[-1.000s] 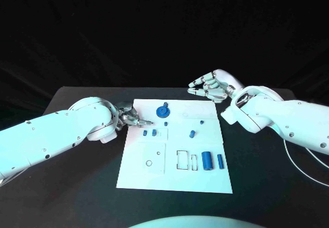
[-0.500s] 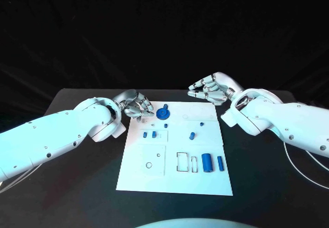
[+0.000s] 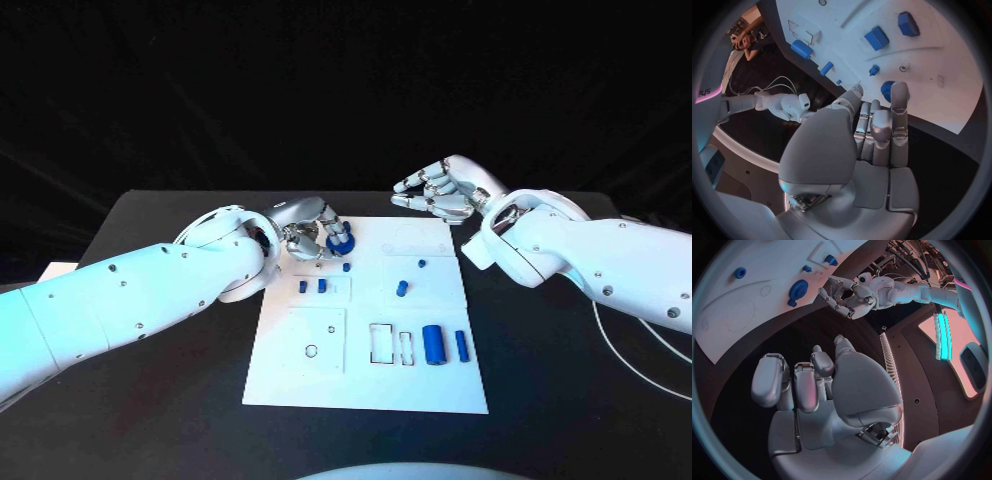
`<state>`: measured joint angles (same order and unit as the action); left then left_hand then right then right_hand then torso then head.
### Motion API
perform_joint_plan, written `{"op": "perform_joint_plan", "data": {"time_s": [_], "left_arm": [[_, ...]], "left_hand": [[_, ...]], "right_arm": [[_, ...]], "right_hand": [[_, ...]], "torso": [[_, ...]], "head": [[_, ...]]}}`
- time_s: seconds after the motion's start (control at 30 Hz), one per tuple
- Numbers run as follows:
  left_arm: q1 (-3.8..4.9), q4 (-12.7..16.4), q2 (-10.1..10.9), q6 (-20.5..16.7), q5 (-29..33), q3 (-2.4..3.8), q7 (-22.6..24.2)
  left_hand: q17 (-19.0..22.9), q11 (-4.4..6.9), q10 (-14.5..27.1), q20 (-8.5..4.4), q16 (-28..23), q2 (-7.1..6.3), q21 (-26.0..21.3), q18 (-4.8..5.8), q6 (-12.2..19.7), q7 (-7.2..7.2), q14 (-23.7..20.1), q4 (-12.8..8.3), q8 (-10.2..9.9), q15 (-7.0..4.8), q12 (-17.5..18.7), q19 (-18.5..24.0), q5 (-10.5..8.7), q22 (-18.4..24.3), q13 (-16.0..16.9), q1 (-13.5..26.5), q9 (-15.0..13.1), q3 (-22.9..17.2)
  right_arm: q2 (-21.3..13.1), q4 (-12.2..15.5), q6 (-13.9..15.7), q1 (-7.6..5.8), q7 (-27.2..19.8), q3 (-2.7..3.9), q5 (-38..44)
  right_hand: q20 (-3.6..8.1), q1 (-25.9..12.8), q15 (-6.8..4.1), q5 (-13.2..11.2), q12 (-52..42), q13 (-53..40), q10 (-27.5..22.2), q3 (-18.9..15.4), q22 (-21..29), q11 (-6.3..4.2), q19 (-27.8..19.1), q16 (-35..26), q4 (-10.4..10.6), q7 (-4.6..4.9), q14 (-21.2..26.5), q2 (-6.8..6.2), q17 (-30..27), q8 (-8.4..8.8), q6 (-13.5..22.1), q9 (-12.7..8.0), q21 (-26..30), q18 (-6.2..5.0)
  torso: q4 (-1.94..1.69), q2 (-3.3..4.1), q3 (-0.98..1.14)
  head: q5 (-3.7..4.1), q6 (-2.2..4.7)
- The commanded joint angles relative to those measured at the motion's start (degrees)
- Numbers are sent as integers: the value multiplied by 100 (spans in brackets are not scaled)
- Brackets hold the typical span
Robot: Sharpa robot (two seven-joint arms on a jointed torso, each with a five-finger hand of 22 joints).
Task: Assemble the parts on the task board
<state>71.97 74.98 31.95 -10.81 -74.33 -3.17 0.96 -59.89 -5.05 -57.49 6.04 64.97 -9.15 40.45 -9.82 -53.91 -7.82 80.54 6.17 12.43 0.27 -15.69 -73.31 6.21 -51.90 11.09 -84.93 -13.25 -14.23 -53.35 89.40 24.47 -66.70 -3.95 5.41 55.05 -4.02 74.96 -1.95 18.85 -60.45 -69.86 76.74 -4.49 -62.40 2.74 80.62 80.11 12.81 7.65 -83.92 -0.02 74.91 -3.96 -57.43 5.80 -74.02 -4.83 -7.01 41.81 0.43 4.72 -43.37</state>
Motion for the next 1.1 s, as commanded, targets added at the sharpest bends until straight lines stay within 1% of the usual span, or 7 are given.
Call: {"op": "perform_joint_plan", "data": {"time_s": [0.03, 0.47, 0.57, 0.67, 0.87, 1.03, 1.1], "left_arm": [[-2, -37, -81, 740, -787, 0, -234], [-3, -244, -347, 822, -1147, 34, -483], [-1, -265, -381, 781, -1185, 39, -567], [0, -289, -438, 765, -1229, 42, -656], [-1, -332, -543, 952, -1326, 42, -833], [-2, -373, -592, 1092, -1367, 42, -960], [-3, -382, -606, 1111, -1373, 42, -985]], "left_hand": [[-26, -2, -39, -4, 57, -4, 31, 47, -64, -26, 28, 26, -50, -2, 44, -45, -12, -27, -61, 61, 46, 0], [-704, 10, -245, -29, 811, 50, 1041, 223, -254, -29, 358, 20, -255, -24, 190, -536, 13, -810, -318, 91, 238, -126], [-752, 10, -269, -33, 873, 78, 1158, 243, -276, -35, 388, 22, -280, -26, 209, -589, 16, -903, -350, 87, 262, -167], [-781, 15, -307, -38, 920, 95, 1290, 264, -310, -32, 413, 24, -298, -30, 221, -644, 15, -1007, -380, 90, 282, -208], [-790, 62, -472, -64, 970, 152, 1455, 286, -483, 15, 442, -11, -268, -67, 201, -715, 21, -1143, -419, 34, 290, -353], [-746, 67, -489, -74, 954, 125, 1581, 309, -494, 16, 443, -8, -283, -73, 215, -756, 17, -1243, -438, 62, 302, -374], [-734, 68, -495, -76, 951, 126, 1593, 312, -500, 18, 444, -10, -287, -76, 221, -762, 19, -1254, -446, 63, 306, -390]], "right_arm": [[9, 8, -5, 4, -56, 1, -3], [28, 26, 112, 8, -144, 1, -25], [33, 34, 122, 8, -155, 1, -27], [36, 39, 123, 8, -162, 2, -28], [48, 43, 111, 8, -166, 2, -29], [54, 48, 101, 8, -167, 2, -29], [56, 52, 100, 8, -168, 2, -29]], "right_hand": [[0, 20, 19, 18, 23, 3, -53, -36, 4, -2, -39, -19, 11, 10, -350, 54, 370, 7, -6, 8, 19, -46], [-1, 21, 19, 24, 14, -3, -49, -36, 0, -2, -38, -21, 16, 11, -350, 69, 369, 8, -3, 7, 17, -45], [-1, 26, 19, 31, 20, 2, -51, -34, 3, -2, -39, -23, 16, 11, -349, 79, 368, 9, -1, 7, 19, -46], [-1, 26, 19, 31, 20, 2, -51, -34, 3, -2, -39, -23, 16, 11, -349, 79, 368, 9, -1, 7, 19, -46], [-1, 32, 20, 37, 20, 2, -52, -33, 3, -2, -39, -21, 16, 11, -350, 86, 370, 9, 0, 7, 19, -46], [-2, 33, 20, 39, 20, 2, -52, -32, 3, -2, -39, -21, 16, 11, -350, 88, 371, 9, 0, 7, 19, -46], [-2, 33, 20, 39, 20, 2, -52, -32, 3, -2, -39, -21, 16, 11, -350, 88, 371, 9, 0, 7, 19, -46]], "torso": [[-8, 2, -6], [-2, 2, -5], [1, 4, 2], [-9, -3, -2], [11, 4, -7], [-3, -4, 5], [-9, -6, 2]], "head": [[17, -3], [20, 0], [31, 17], [47, 11], [41, -2], [53, -15], [60, -18]]}}
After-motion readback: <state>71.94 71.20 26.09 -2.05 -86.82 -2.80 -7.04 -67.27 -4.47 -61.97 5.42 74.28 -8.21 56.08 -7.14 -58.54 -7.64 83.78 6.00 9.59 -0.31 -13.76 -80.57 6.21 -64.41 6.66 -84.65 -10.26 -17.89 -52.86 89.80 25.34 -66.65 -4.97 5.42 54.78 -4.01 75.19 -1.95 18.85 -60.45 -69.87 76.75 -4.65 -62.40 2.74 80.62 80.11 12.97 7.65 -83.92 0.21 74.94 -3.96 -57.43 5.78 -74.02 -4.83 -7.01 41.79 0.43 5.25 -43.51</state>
